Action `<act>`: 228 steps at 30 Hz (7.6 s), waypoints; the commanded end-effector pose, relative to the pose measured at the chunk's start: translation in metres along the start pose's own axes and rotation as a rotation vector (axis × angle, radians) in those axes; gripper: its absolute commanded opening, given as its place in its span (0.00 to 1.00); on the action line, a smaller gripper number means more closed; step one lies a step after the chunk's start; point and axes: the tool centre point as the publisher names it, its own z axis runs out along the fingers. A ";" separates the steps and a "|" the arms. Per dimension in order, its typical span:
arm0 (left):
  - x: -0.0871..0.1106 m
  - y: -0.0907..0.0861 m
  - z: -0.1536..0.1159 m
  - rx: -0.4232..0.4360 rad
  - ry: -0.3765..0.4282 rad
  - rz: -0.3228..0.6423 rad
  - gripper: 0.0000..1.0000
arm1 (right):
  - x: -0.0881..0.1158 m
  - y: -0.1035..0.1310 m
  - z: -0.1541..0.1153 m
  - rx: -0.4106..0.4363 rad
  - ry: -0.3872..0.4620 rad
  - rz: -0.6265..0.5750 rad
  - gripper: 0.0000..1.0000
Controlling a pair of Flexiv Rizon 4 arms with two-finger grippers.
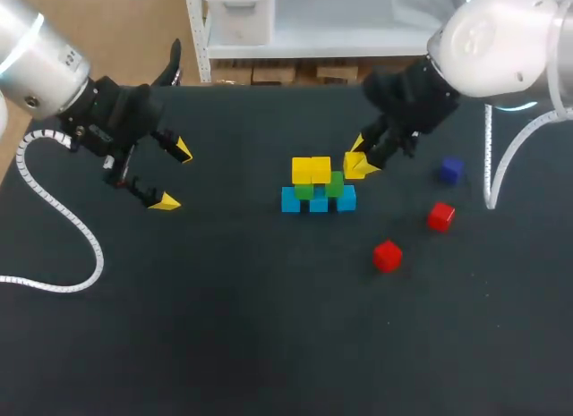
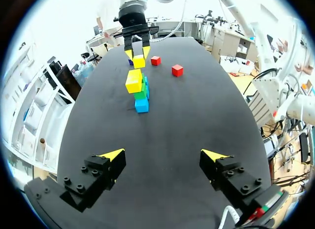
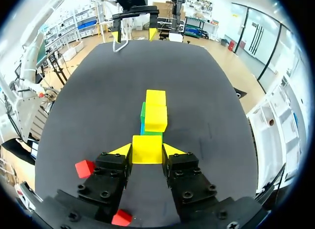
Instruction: Place the blue cubes, place green cubes on the blue cubes, place the yellow cubes on the green cubes, then place the red cubes on the yellow cubes, and place purple cube on the red cubes.
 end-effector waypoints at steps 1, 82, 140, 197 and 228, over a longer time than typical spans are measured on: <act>0.001 0.001 0.000 0.001 -0.002 0.003 1.00 | -0.001 -0.001 0.003 0.005 -0.006 0.004 0.00; 0.001 0.001 0.000 0.001 -0.002 0.003 1.00 | -0.007 -0.014 0.023 -0.034 0.075 0.038 0.00; 0.001 0.001 0.000 0.001 -0.002 0.003 1.00 | -0.004 -0.005 -0.002 0.002 0.046 0.041 1.00; 0.001 0.001 0.000 0.001 -0.002 0.003 1.00 | 0.145 0.034 -0.033 -0.462 0.059 -0.813 1.00; 0.001 0.001 0.000 0.001 -0.002 0.003 1.00 | 0.158 0.040 -0.013 -0.540 0.105 -0.769 0.00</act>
